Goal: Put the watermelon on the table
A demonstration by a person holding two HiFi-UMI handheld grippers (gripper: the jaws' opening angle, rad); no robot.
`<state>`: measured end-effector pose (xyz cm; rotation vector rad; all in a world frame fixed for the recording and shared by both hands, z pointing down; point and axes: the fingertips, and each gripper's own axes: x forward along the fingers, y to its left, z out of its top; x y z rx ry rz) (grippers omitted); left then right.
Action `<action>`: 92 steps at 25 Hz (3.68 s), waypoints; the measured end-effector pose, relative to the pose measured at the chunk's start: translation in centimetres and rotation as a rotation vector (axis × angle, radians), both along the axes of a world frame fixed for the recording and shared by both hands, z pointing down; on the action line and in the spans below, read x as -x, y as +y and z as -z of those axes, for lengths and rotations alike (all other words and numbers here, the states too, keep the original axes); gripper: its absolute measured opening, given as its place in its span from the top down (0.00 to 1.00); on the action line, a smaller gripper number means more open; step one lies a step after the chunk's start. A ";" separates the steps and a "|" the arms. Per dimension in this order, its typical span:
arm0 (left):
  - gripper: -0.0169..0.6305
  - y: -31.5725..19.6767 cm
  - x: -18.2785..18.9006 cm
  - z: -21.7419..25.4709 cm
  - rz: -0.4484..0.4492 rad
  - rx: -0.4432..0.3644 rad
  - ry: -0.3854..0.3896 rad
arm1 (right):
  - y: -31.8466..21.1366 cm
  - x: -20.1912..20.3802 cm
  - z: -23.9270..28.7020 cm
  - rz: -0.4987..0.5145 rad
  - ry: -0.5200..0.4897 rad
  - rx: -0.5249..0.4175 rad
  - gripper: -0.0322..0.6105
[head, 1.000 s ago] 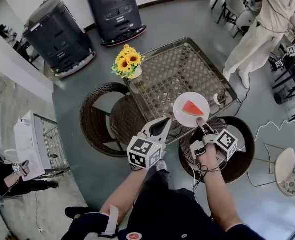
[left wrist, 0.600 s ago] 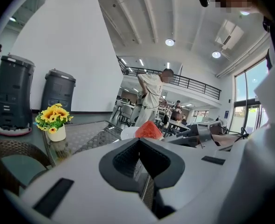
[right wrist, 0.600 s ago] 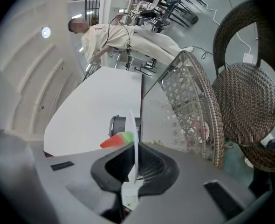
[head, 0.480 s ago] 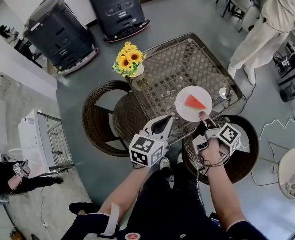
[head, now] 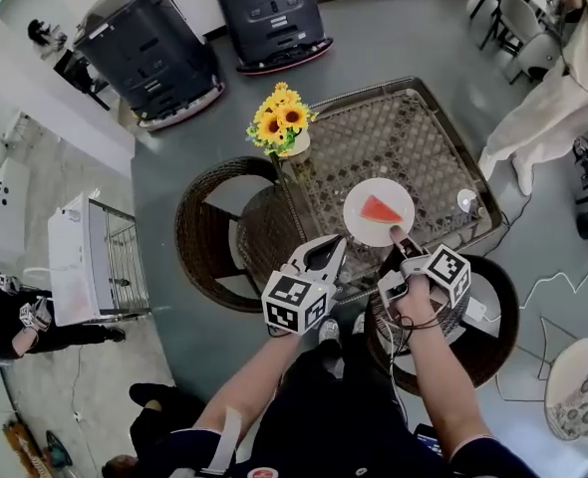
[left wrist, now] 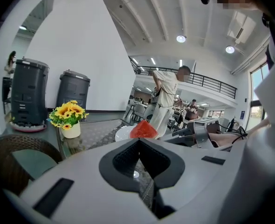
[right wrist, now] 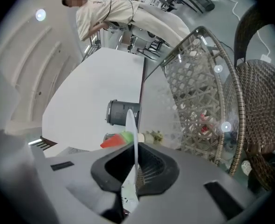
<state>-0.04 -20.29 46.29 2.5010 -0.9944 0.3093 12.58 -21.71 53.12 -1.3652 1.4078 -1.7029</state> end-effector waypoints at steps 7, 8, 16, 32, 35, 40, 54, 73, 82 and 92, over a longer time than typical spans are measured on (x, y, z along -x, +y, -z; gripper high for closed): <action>0.97 -1.7 1.5 -2.4 0.043 0.019 -0.015 | -3.4 2.0 -3.2 0.080 0.007 0.020 0.93; 0.97 -2.0 1.7 -2.8 0.050 0.022 -0.016 | -3.8 2.3 -3.8 0.091 0.010 0.021 0.93; 0.97 -4.1 2.5 -6.3 0.092 0.047 -0.024 | -6.2 3.9 -9.1 0.167 0.038 0.074 0.93; 0.97 -5.2 1.9 -10.4 0.116 0.116 -0.036 | -8.2 5.6 -13.8 0.276 0.106 0.131 0.93; 0.97 -4.9 1.8 -10.7 0.116 0.128 -0.033 | -8.4 5.6 -14.0 0.299 0.128 0.136 0.93; 0.97 -4.6 1.6 -11.1 0.112 0.136 -0.031 | -8.5 5.6 -14.5 0.307 0.137 0.140 0.93; 0.97 -4.3 1.5 -11.3 0.103 0.144 -0.030 | -8.9 5.6 -15.0 0.366 0.273 0.135 0.93; 0.97 -4.4 0.9 -11.6 0.084 0.155 -0.033 | -9.2 5.1 -15.8 0.603 0.636 0.141 0.83; 0.97 -4.5 0.4 -11.7 0.075 0.158 -0.034 | -9.2 5.1 -15.8 0.679 0.754 0.103 0.79; 0.97 -4.6 0.2 -11.8 0.072 0.161 -0.035 | -9.2 5.0 -15.9 0.729 0.880 0.083 0.74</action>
